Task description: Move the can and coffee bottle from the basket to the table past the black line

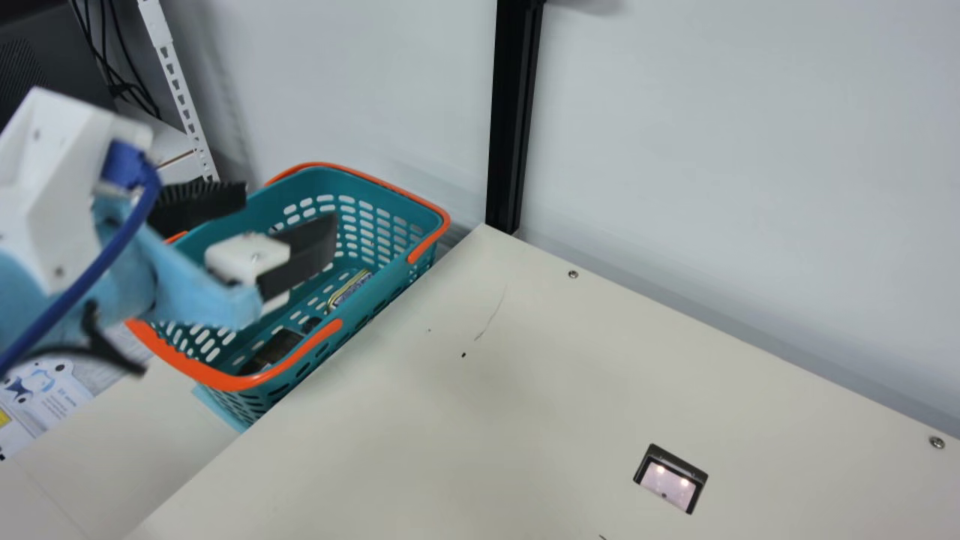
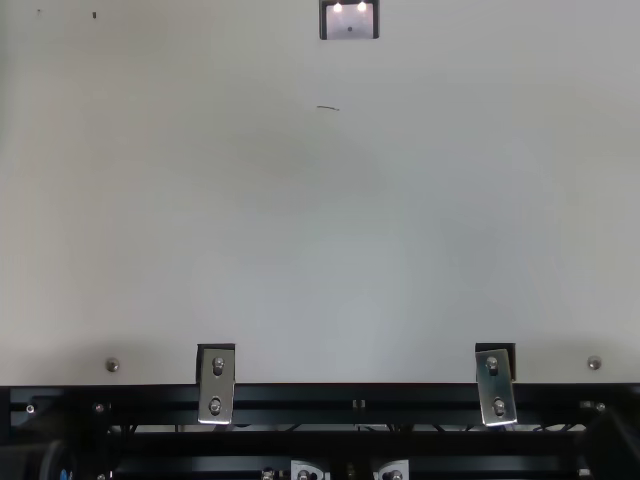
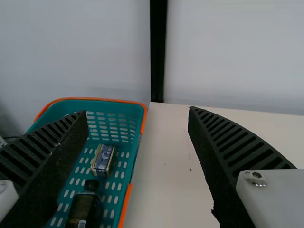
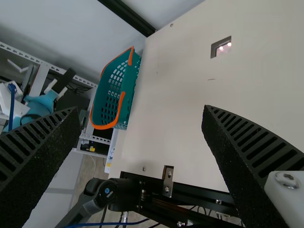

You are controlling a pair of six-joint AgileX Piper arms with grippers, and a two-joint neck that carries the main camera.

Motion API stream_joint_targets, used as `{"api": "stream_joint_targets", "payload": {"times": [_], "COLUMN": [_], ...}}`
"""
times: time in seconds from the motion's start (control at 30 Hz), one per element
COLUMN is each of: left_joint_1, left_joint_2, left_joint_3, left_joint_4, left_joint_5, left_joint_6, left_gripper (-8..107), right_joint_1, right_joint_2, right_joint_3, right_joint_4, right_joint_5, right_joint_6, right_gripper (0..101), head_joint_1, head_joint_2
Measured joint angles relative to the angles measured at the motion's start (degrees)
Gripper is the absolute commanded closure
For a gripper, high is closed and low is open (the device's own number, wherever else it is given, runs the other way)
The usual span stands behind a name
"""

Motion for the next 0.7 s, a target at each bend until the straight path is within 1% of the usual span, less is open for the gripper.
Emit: {"api": "stream_joint_targets", "payload": {"times": [0.17,0.27,0.5,0.63,0.7], "left_joint_1": [6.19,9.83,18.42,23.3,25.44], "left_joint_2": [11.08,17.57,31.69,39.15,42.14], "left_joint_3": [-6.18,-9.7,-18.89,-24.16,-26.06], "left_joint_4": [-6.12,-10.82,-23.98,-29.98,-32.01], "left_joint_5": [-2.67,-2.97,0.61,3.81,4.93], "left_joint_6": [7.63,13.42,29.69,39.13,42.61], "left_gripper": [9,9,9,9,9], "right_joint_1": [0.0,0.0,0.0,0.0,0.0], "right_joint_2": [0.0,0.0,0.0,0.0,0.0], "right_joint_3": [0.0,0.0,0.0,0.0,0.0], "right_joint_4": [0.0,0.0,0.0,0.0,0.0], "right_joint_5": [0.0,0.0,0.0,0.0,0.0], "right_joint_6": [0.0,0.0,0.0,0.0,0.0], "right_gripper": [0,0,0,0,0], "head_joint_1": [0.0,0.0,0.29,0.0,0.0], "head_joint_2": [0.0,0.0,0.0,0.0,0.0]}}
